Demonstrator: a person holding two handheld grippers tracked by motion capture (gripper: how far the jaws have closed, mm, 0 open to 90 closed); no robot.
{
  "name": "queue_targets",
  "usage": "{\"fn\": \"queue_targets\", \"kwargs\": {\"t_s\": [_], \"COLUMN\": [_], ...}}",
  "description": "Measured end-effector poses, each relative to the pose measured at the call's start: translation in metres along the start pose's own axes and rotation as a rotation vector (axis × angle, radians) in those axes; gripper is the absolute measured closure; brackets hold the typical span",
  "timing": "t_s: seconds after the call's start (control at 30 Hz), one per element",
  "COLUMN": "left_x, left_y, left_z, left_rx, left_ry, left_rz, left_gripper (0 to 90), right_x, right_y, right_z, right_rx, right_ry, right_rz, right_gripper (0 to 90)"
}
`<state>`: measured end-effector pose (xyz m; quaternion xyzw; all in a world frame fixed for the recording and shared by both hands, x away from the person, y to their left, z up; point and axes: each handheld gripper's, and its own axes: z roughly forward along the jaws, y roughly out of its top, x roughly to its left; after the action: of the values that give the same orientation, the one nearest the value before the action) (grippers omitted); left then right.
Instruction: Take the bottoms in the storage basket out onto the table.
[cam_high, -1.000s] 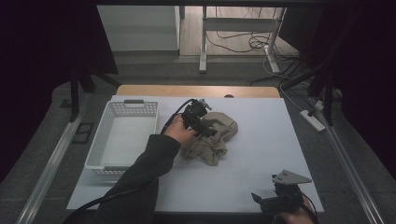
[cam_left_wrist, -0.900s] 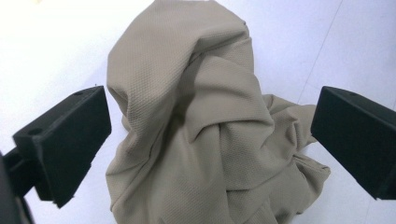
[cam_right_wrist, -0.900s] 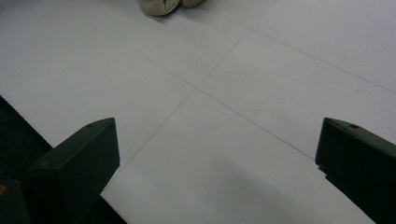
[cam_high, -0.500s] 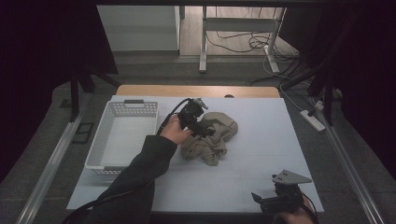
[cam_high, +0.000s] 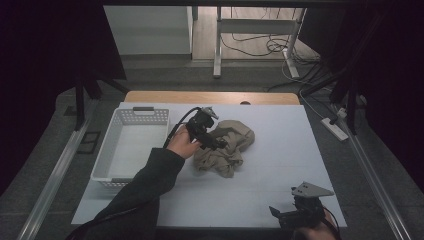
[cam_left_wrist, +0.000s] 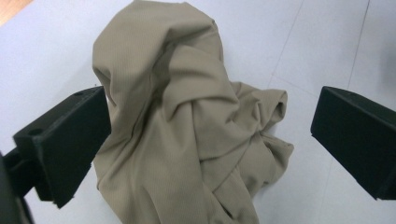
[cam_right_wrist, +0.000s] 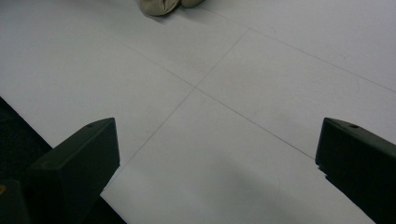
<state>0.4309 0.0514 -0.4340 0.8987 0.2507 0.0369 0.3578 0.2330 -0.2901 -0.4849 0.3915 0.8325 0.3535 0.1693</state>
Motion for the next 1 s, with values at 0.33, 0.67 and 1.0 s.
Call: {"fn": "queue_targets", "kwargs": {"t_s": [0.33,0.67,1.0], "left_x": [0.002,-0.001,-0.004], "left_y": [-0.011,-0.023,-0.037], "left_z": [-0.008,-0.021,-0.029], "left_rx": [-0.023,-0.040,-0.049], "left_ry": [-0.032,-0.037,-0.027], "left_rz": [-0.034,-0.054,-0.049], "left_gripper": [0.0,0.0,0.0], "right_x": [0.000,0.000,0.000], "right_y": [0.000,0.000,0.000], "right_z": [0.000,0.000,0.001], "right_rx": [0.001,0.003,0.003], "right_ry": [0.000,-0.001,-0.003], "right_rz": [0.002,0.002,0.003], "right_gripper": [0.0,0.0,0.0]}}
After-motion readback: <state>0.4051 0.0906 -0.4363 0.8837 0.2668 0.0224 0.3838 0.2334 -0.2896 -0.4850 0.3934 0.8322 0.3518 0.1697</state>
